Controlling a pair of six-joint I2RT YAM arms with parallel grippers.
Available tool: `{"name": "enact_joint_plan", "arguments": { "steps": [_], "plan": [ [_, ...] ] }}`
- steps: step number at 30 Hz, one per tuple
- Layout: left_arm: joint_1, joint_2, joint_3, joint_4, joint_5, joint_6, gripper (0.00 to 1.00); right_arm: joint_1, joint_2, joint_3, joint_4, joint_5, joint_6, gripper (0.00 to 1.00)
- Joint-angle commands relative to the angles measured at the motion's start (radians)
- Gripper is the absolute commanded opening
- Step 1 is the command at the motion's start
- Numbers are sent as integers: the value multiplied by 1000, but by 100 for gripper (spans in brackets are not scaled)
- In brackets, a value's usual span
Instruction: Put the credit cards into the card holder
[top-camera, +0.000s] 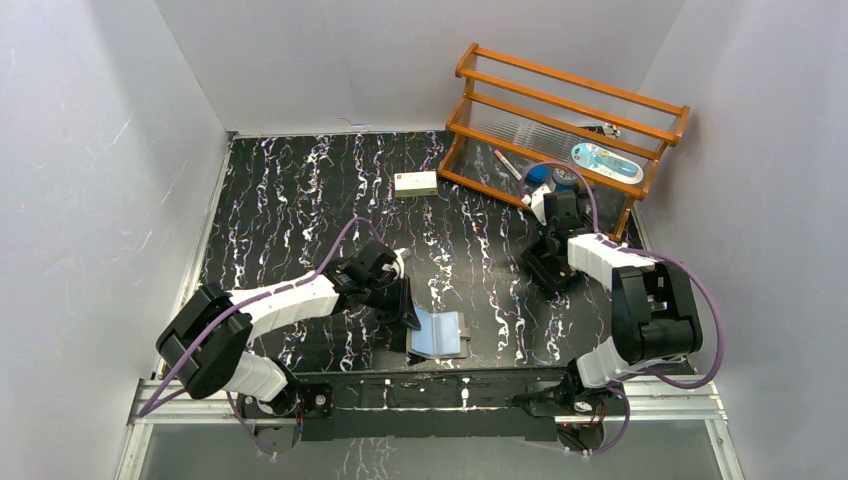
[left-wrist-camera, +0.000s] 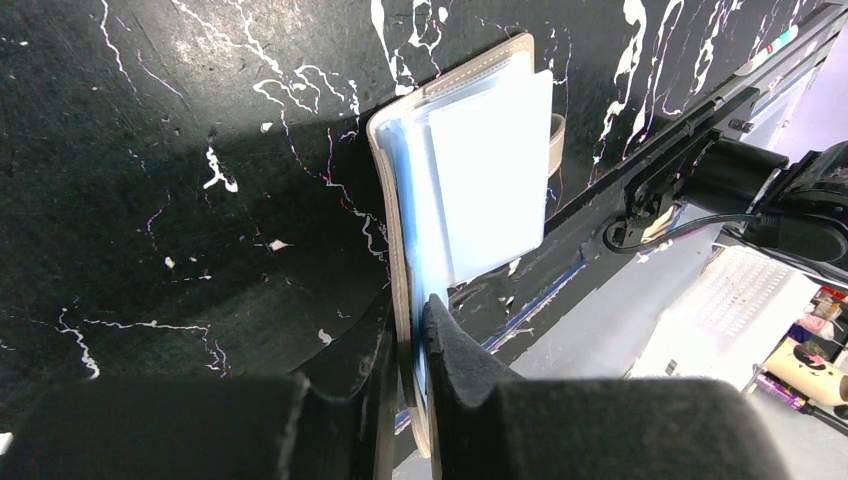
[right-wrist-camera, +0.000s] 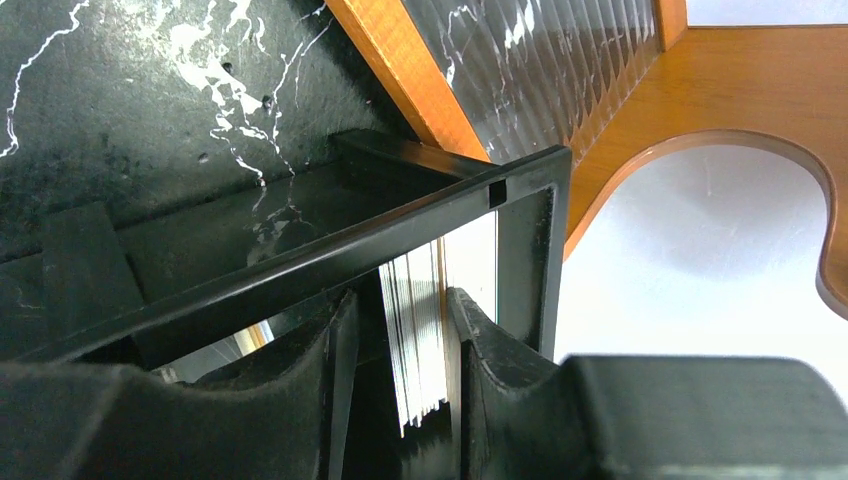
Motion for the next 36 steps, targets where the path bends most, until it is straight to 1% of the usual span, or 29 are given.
{"name": "enact_joint_plan", "arguments": {
  "steps": [1, 4, 7, 14, 19, 26, 32, 33, 36],
  "plan": [
    [6, -23, -17, 5, 29, -6, 10, -22, -65, 58, 45, 49, -8, 41],
    [5, -23, -18, 9, 32, -8, 10, -28, -68, 68, 39, 51, -11, 46],
    [6, -24, -19, 14, 33, -10, 10, -30, -56, 77, 24, 44, -10, 47],
    [7, -34, -24, 9, 29, -11, 10, -32, -66, 79, 16, 31, -8, 39],
    [6, -35, -22, 9, 29, -13, 10, -33, -69, 91, 5, 26, -5, 30],
    [4, -28, -24, 14, 31, -14, 10, -34, -97, 113, -30, 20, 2, 25],
    [6, -24, -20, 18, 33, -16, 10, -34, -118, 158, -111, 4, 21, 25],
    [6, -23, -21, 19, 33, -15, 10, -33, -126, 165, -129, -7, 28, 24],
    [6, -23, -20, 17, 32, -17, 10, -32, -151, 187, -189, -59, 45, 15]
  ]
}}
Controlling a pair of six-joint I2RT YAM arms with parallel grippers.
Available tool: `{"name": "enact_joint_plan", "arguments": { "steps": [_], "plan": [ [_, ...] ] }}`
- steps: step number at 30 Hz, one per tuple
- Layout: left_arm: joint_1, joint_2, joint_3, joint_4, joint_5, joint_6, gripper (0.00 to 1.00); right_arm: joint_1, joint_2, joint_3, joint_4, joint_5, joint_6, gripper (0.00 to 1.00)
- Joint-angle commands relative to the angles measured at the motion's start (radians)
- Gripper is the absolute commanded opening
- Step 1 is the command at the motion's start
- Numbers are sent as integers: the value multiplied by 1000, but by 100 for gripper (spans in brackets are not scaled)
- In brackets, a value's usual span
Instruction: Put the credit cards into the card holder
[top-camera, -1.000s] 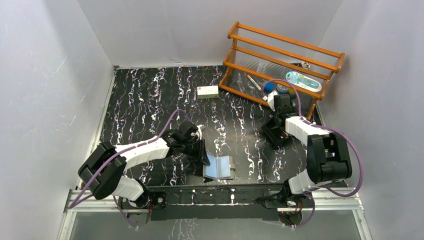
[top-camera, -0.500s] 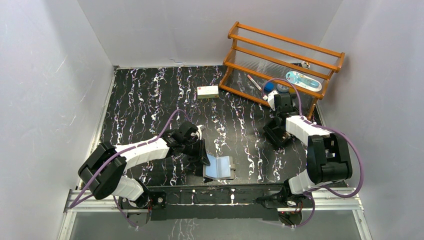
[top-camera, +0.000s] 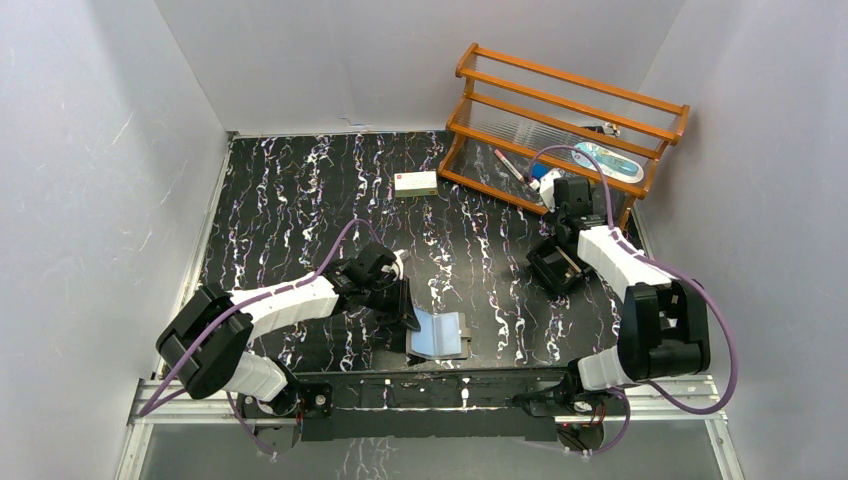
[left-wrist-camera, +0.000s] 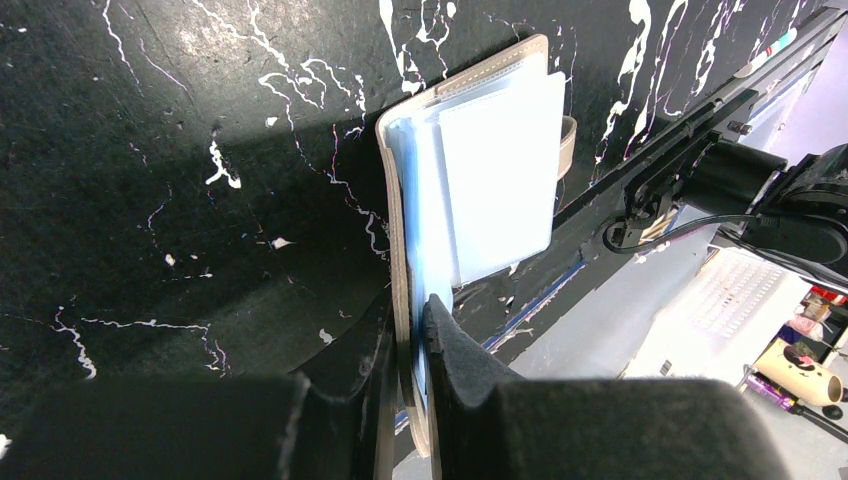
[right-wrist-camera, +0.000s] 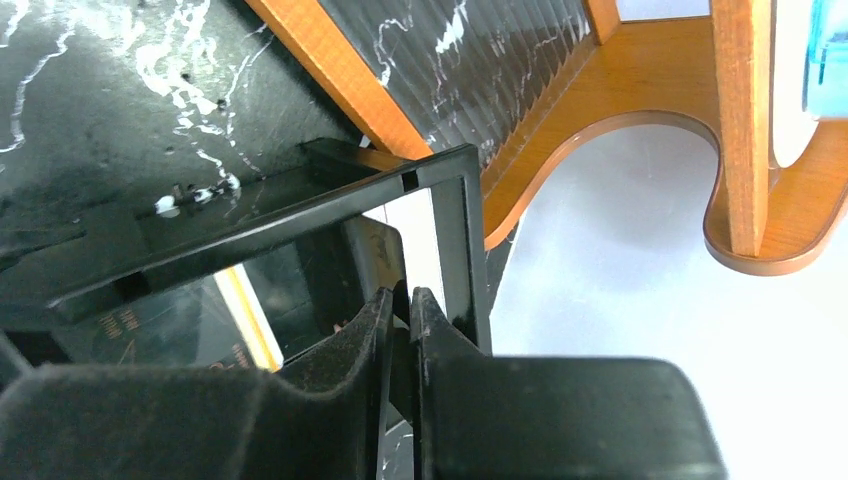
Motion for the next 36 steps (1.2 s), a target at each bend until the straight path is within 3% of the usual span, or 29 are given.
{"name": "enact_joint_plan", "arguments": {
  "steps": [1, 6, 14, 20, 23, 27, 32, 36],
  "plan": [
    [6, -24, -6, 1, 25, -1, 10, -8, -75, 94, -59, -78, 46, 13],
    [5, -21, -7, -14, -6, -3, 9, 8, -120, 137, -197, -171, 128, 13],
    [6, -28, 12, -43, -37, 6, 9, 12, -174, 204, -310, -246, 225, 3],
    [6, -65, -43, 88, -32, -59, 8, 22, -143, 338, -416, -342, 420, 2],
    [5, -60, -51, 115, -16, -76, 8, 25, -118, 275, -339, -224, 429, 13],
    [6, -59, -52, 108, -7, -73, 8, 22, -78, 220, -288, -91, 325, 23],
    [6, -76, -61, 94, -8, -70, 8, 7, -40, 190, -266, -146, 161, 48],
    [6, -81, -51, 80, -6, -56, 9, -50, 28, 203, -281, -171, 135, 52]
  ]
}}
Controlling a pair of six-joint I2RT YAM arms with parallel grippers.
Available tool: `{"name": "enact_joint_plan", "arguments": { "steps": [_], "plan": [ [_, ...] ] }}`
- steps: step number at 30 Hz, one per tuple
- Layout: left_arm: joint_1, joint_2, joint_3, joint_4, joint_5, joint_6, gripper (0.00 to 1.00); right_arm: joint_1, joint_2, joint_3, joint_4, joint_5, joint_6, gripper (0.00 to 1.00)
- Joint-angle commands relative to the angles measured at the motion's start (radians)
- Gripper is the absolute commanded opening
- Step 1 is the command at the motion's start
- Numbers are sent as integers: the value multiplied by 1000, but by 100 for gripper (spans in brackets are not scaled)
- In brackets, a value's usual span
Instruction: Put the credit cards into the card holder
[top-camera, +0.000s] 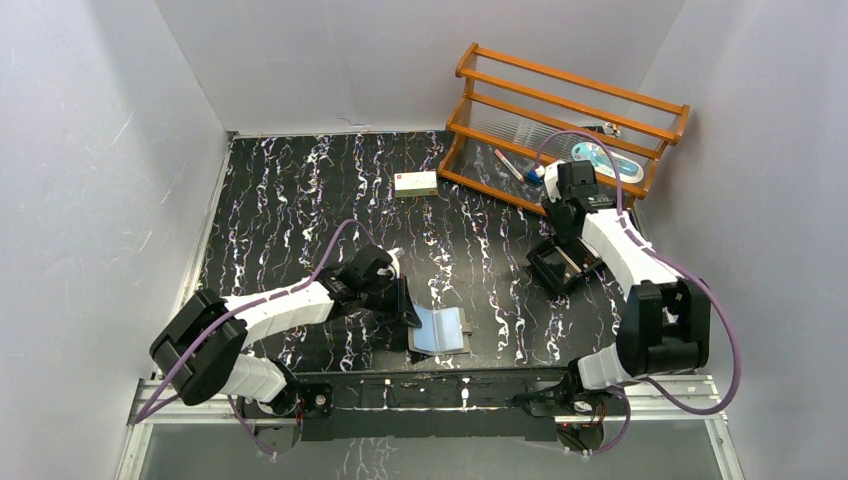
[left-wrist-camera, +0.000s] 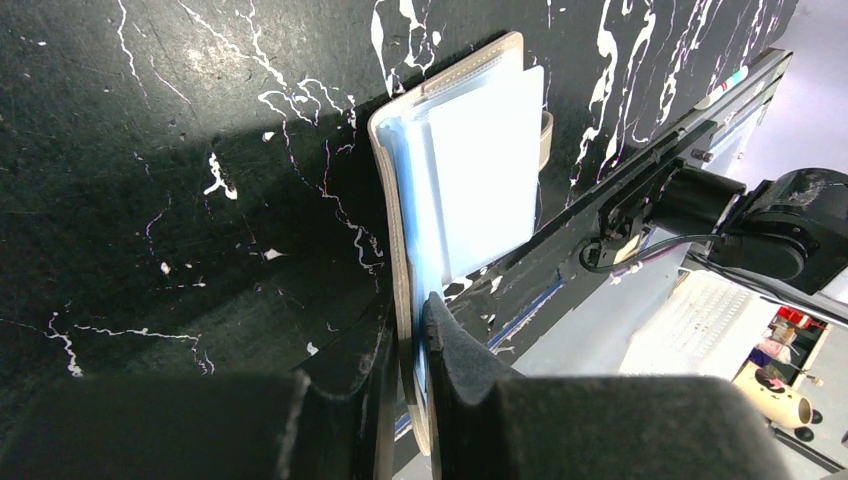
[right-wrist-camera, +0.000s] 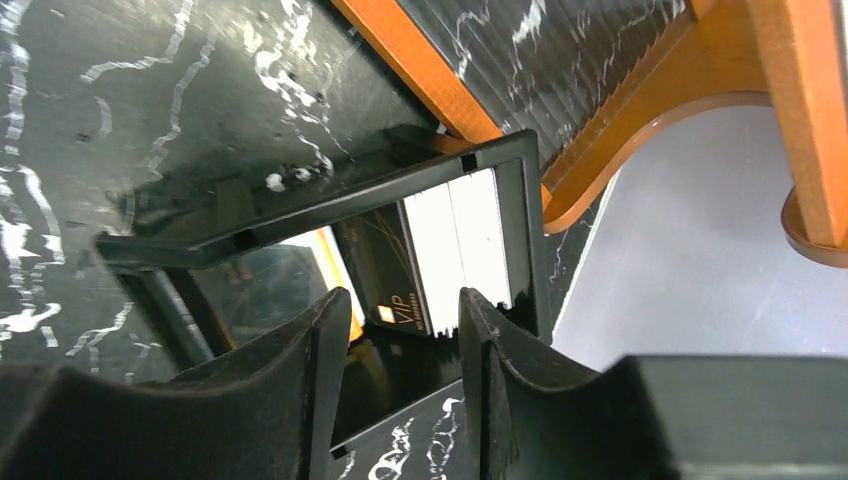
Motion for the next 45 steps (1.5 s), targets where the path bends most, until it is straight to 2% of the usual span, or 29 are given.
{"name": "enact_joint_plan", "arguments": {
  "steps": [1, 4, 12, 21, 33, 40, 45],
  "plan": [
    [6, -43, 0, -12, 23, 13, 9, -67, 49, 14, 43, -30, -83, 54],
    [6, -48, 4, -20, 19, 23, 9, -75, 80, 2, 71, -29, -95, 57],
    [6, -47, 23, -48, 9, 49, 9, -81, 129, -56, 119, -47, -124, 59],
    [7, -49, 40, -86, -4, 80, 9, -90, 153, -149, 263, 124, -186, 61],
    [9, -64, 34, -81, -7, 69, 9, -91, 115, -121, 257, 174, -202, 42],
    [9, -64, 33, -74, -5, 66, 9, -92, 86, -109, 256, 170, -203, 39],
    [9, -65, 31, -73, -4, 65, 9, -91, 88, -90, 233, 169, -183, 30]
  ]
}}
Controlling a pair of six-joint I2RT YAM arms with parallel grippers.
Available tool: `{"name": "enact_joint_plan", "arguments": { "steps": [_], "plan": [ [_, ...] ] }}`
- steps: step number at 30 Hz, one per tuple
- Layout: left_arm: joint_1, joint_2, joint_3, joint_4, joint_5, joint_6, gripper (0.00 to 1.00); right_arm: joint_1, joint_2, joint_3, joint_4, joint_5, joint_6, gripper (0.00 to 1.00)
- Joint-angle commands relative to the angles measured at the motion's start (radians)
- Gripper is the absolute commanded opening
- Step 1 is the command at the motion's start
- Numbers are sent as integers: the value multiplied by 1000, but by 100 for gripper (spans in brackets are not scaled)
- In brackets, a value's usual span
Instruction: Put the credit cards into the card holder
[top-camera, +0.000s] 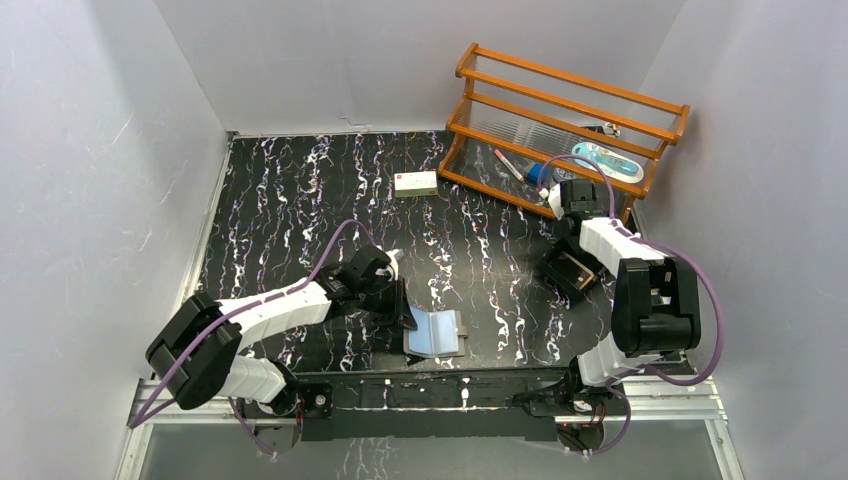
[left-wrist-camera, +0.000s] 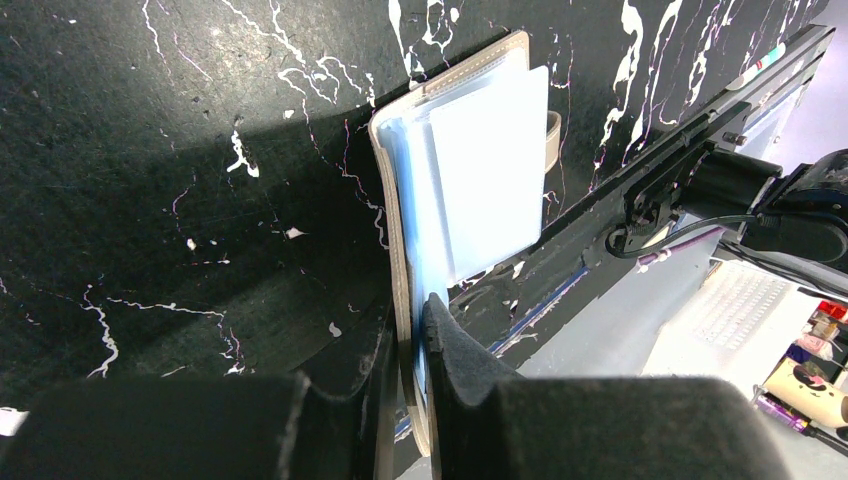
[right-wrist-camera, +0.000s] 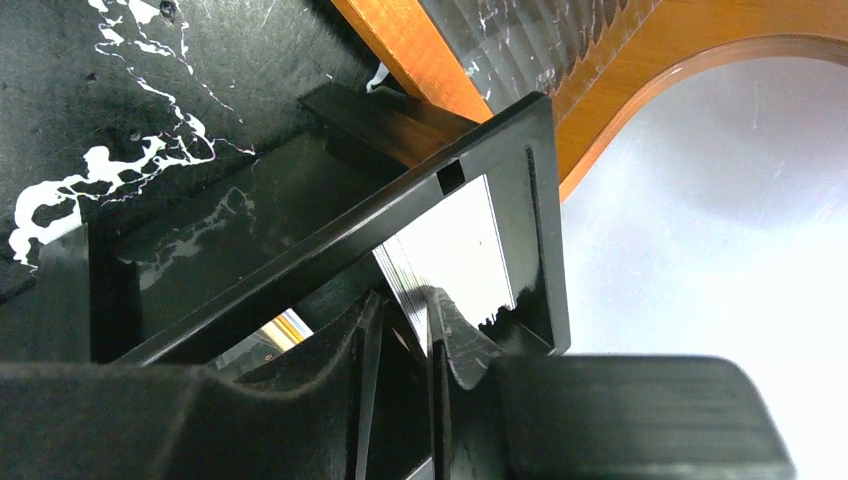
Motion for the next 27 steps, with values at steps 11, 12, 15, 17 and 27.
{"name": "enact_joint_plan", "arguments": {
  "steps": [11, 12, 15, 17, 27],
  "plan": [
    [4, -29, 22, 5, 9, 4, 9, -3, -47, 118, -55, 15, 46, 17],
    [4, -27, 22, 7, 9, 3, 9, 1, -49, 135, -81, 12, 66, 13],
    [4, -22, 26, 8, 10, 1, 9, 13, -56, 190, -169, -14, 124, 3],
    [4, -21, 36, -10, -1, 8, 9, 20, -67, 231, -256, -53, 172, 0],
    [30, 0, -36, 302, 56, -128, 6, 297, -222, 483, -445, -315, 631, 0]
  ]
}}
